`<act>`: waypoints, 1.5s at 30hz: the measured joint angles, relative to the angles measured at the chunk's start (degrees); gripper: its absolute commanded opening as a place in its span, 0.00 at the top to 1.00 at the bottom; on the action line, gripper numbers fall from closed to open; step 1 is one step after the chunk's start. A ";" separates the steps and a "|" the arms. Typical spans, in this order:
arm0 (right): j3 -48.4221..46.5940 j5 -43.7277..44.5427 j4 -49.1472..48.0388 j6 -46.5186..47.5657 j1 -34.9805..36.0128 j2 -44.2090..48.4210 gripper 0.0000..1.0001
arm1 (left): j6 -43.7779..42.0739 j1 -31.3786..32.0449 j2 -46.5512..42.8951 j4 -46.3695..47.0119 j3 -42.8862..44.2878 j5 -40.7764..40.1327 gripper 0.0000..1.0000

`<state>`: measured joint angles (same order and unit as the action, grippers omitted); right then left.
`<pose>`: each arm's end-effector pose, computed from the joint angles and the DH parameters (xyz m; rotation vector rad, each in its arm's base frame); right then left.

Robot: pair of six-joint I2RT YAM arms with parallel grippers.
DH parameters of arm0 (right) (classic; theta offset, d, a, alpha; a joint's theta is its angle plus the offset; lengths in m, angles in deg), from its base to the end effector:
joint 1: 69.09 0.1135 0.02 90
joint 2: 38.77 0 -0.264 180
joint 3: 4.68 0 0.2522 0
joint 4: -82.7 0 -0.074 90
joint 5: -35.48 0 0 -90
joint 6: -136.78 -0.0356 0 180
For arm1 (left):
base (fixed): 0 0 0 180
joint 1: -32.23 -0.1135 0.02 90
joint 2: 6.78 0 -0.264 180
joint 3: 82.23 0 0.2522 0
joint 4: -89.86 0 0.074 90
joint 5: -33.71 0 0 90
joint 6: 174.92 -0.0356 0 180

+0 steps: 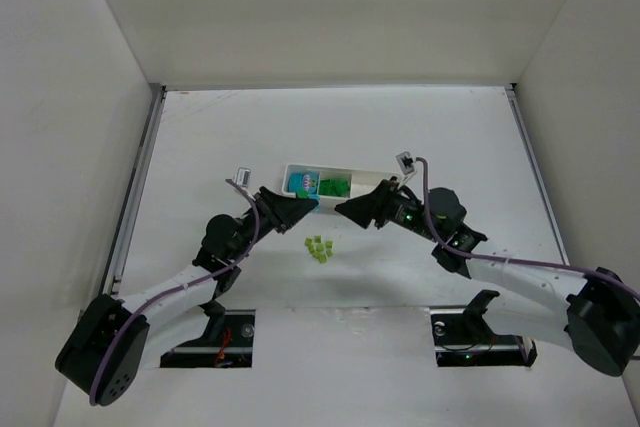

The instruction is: Sort the legos into containers by color

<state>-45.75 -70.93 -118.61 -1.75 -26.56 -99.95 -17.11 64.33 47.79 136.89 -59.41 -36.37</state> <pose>0.1684 0.1681 0.2604 -0.1641 1.7434 1.4375 0.1503 -0.1086 0.2242 -0.1311 1.5292 -1.6689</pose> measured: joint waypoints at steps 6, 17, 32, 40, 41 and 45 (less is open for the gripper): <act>-0.61 6.12 1.99 6.34 6.75 -0.26 0.27 | 8.68 1.31 0.00 -0.28 -0.37 -9.03 0.82; -9.16 30.58 8.81 22.69 19.54 -6.16 0.29 | 16.79 8.37 2.82 -6.84 0.72 -21.00 0.82; -12.17 38.91 11.65 30.32 22.14 -10.25 0.35 | 22.91 8.87 3.45 -8.50 2.67 -22.99 0.81; -13.46 38.88 11.54 31.50 22.25 -12.87 0.41 | 24.20 10.21 3.78 -8.59 3.10 -22.95 0.80; -13.53 38.91 11.50 31.71 22.27 -13.14 0.42 | 24.30 10.23 3.78 -8.59 3.13 -22.88 0.79; -13.55 39.12 11.45 32.30 22.29 -13.44 0.49 | 24.70 10.25 3.78 -8.76 3.19 -22.73 0.79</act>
<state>-59.31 -31.80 -107.16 30.55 -4.27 -113.40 7.59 74.58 51.57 128.13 -56.22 -59.10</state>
